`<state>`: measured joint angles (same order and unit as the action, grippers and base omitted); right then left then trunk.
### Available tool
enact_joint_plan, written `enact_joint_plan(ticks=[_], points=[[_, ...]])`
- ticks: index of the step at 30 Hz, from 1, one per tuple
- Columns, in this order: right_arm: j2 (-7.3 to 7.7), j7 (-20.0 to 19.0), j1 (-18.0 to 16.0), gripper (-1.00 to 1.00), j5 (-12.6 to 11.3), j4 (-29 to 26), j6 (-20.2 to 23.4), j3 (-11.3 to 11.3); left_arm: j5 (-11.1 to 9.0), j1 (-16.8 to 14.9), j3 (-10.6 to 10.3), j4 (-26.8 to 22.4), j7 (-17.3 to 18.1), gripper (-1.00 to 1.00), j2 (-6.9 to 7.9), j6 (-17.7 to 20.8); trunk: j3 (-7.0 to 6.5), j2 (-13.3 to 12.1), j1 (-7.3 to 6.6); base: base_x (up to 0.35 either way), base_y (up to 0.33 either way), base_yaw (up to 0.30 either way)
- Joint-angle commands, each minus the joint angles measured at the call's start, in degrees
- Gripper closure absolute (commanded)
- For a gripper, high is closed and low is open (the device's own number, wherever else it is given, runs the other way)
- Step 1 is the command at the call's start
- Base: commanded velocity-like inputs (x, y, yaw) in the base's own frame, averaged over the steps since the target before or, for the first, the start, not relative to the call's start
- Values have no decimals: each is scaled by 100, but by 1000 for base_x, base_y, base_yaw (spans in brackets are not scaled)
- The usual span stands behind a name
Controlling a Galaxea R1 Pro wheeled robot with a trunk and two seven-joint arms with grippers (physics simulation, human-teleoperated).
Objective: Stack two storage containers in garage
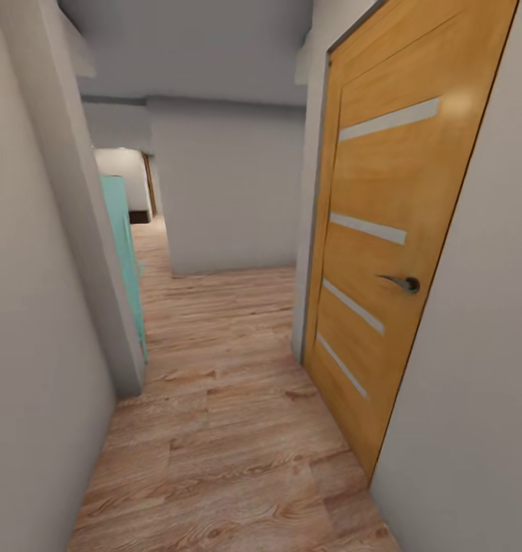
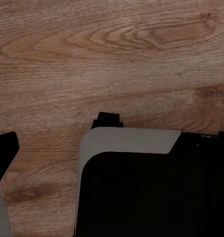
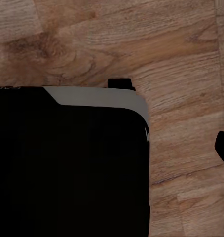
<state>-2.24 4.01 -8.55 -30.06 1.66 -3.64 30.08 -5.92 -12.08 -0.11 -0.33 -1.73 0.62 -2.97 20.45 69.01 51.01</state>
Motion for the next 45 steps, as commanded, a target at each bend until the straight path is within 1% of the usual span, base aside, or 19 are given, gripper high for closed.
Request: enact_joint_plan(ticks=[1,5,15,32,45], points=[[-5,3,-6,-100,-52,18,-31,49,-59,-5,-7,7,-2,-100,-1,-19,6,3,3,315,-93,269],[-3,3,-6,-100,-52,17,-31,47,-59,-5,-7,7,-2,-100,-1,-19,6,3,3,315,-93,232],[-5,5,-6,-100,-58,18,-33,45,-59,-5,-7,7,-2,-100,-1,-19,6,3,3,309,-93,52],[-5,3,-6,-100,-53,16,-31,48,-59,-5,-6,7,-2,-100,4,-19,6,3,3,274,-65,253],[-2,3,-6,-100,-52,18,-31,45,-59,-5,-2,7,-2,-100,3,-19,6,3,3,216,-1,30]])
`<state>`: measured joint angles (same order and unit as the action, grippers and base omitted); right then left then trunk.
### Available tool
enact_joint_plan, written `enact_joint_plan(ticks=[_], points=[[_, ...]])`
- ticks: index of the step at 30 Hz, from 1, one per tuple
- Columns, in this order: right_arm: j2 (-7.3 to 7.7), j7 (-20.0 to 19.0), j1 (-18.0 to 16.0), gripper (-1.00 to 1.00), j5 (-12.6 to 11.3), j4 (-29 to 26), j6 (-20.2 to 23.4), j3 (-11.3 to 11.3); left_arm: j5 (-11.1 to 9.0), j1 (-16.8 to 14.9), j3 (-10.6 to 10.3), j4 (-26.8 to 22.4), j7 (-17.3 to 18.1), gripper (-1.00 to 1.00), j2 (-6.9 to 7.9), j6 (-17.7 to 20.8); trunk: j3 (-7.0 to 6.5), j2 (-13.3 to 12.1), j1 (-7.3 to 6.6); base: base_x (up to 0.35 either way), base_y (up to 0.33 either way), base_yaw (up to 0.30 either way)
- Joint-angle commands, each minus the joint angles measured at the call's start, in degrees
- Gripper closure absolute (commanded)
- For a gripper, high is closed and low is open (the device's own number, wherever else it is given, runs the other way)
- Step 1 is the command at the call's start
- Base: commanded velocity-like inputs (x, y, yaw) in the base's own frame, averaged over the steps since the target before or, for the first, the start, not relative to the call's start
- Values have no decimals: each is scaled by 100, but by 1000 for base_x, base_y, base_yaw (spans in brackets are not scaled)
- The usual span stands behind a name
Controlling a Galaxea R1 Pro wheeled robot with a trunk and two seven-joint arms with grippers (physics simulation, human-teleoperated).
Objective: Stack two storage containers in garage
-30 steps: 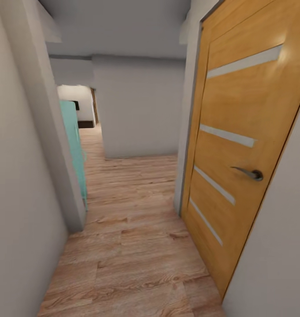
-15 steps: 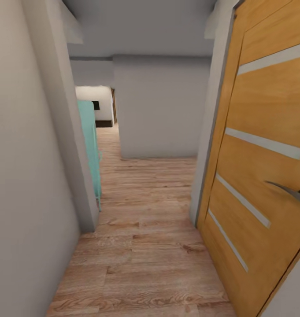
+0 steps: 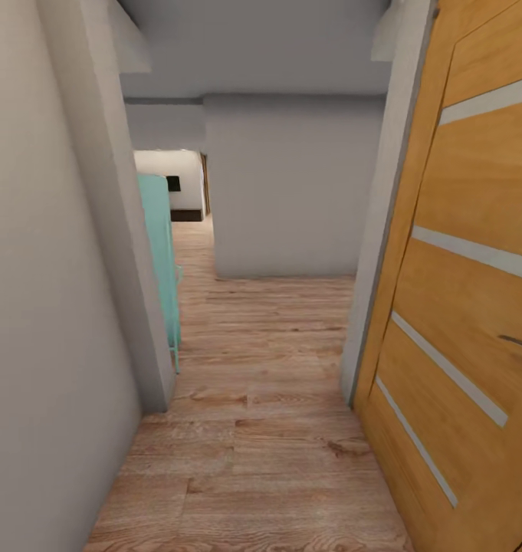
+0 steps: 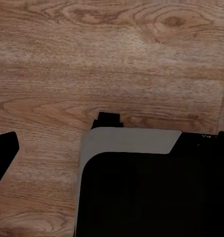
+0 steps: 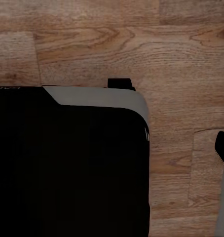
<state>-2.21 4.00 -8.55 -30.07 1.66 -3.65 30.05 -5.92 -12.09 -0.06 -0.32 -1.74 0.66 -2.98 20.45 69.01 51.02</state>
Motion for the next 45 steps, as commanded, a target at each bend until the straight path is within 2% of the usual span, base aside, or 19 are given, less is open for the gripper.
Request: enact_joint_plan(ticks=[1,15,45], points=[[-3,4,-7,-100,-52,16,-30,47,-59,-4,-7,6,-1,-100,0,-18,6,4,2,210,0,1],[-5,4,-7,-100,-52,18,-30,47,-59,-4,-9,6,-1,-100,0,-18,6,4,2,225,0,0],[1,4,-7,-100,-52,14,-30,47,-59,-4,-9,6,-1,-100,0,-18,6,4,2,317,0,0]])
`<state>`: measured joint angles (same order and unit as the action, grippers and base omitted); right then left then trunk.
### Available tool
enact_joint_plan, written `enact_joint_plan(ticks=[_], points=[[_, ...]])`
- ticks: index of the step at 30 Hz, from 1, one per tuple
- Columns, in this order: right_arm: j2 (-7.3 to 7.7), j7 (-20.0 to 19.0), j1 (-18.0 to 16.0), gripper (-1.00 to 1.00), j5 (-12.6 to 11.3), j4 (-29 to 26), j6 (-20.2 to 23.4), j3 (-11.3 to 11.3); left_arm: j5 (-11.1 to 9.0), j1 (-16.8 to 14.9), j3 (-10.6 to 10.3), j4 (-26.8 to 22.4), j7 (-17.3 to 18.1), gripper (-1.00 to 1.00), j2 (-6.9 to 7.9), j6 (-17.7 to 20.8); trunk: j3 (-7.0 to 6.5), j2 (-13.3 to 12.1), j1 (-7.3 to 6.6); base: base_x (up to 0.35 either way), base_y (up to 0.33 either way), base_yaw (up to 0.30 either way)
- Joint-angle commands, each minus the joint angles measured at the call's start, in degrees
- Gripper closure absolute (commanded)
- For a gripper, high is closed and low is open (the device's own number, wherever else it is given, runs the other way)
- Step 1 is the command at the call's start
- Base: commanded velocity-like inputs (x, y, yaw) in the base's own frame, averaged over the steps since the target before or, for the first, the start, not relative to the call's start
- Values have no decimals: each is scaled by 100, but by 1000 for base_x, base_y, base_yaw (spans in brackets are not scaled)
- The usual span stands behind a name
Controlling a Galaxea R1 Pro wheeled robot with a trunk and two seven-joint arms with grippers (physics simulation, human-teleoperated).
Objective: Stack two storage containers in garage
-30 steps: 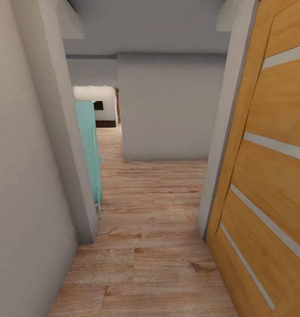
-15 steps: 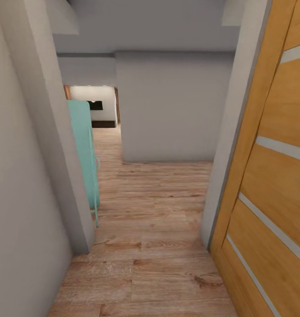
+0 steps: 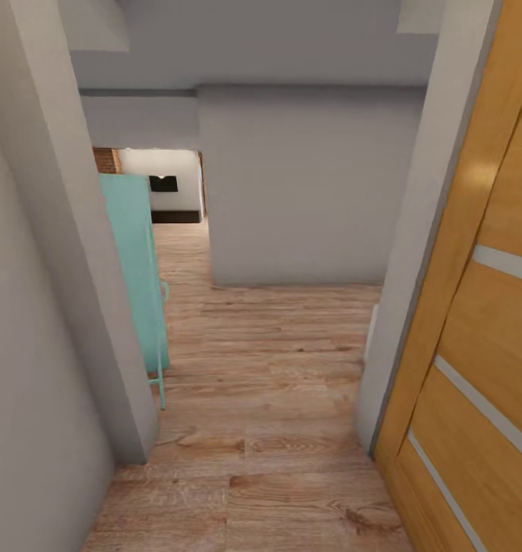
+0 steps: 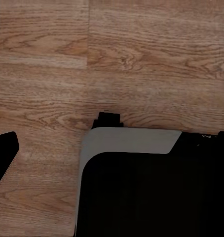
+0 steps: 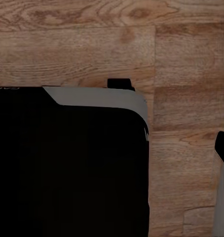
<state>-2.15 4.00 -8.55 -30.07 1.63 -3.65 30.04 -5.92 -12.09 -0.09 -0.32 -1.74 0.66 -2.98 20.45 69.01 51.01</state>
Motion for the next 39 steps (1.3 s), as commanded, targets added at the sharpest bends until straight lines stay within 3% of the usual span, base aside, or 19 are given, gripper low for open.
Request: enact_joint_plan(ticks=[1,39], points=[[-5,4,-7,-100,-52,19,-30,47,-59,-4,-7,6,-2,-100,-1,-18,6,3,3,318,0,0],[-11,4,-7,-100,-52,21,-30,50,-59,-4,-9,6,-2,-100,2,-18,6,3,3,318,0,0]])
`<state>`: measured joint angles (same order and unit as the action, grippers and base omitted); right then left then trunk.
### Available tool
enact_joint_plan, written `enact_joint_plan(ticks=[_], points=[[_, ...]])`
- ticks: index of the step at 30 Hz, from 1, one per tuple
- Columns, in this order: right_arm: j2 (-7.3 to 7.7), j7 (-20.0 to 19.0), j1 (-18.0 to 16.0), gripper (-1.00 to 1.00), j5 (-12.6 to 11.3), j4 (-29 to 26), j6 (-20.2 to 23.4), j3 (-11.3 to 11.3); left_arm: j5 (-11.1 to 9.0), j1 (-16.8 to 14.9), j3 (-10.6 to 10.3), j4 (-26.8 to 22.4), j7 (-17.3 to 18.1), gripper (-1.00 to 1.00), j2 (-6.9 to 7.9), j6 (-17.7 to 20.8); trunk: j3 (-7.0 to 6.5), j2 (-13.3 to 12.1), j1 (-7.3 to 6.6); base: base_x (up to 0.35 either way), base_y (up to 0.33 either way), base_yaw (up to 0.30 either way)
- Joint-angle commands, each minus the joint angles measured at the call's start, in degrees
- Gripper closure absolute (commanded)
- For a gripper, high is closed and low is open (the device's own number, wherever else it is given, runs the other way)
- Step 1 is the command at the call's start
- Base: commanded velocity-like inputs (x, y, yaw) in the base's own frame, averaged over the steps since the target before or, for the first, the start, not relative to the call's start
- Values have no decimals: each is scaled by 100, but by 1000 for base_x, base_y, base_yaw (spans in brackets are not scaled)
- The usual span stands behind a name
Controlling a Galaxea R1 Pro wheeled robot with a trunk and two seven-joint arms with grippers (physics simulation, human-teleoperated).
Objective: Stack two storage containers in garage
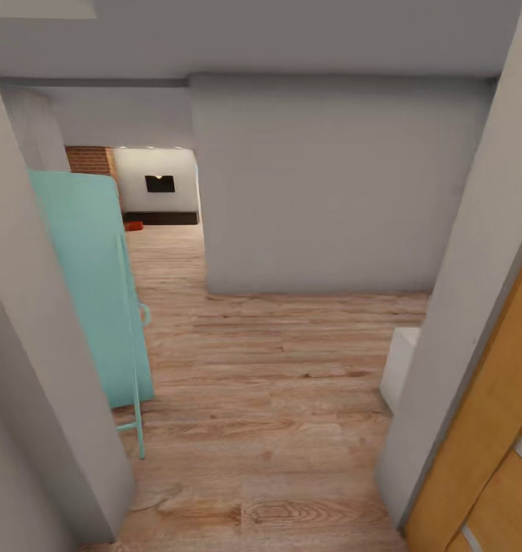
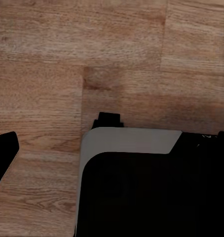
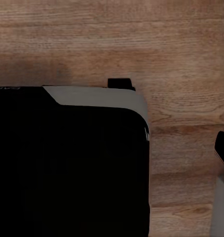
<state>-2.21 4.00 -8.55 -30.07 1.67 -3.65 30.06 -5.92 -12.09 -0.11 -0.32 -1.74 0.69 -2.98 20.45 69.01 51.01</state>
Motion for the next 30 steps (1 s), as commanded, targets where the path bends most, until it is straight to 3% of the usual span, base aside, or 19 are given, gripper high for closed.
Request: enact_joint_plan(ticks=[1,30], points=[[-5,4,-7,-100,-52,18,-30,49,-59,-4,-7,6,-2,-100,-1,-18,6,3,3,318,0,0],[1,4,-7,-100,-60,17,-37,44,-59,-4,-2,6,-2,-100,22,-18,6,3,3,318,0,0]])
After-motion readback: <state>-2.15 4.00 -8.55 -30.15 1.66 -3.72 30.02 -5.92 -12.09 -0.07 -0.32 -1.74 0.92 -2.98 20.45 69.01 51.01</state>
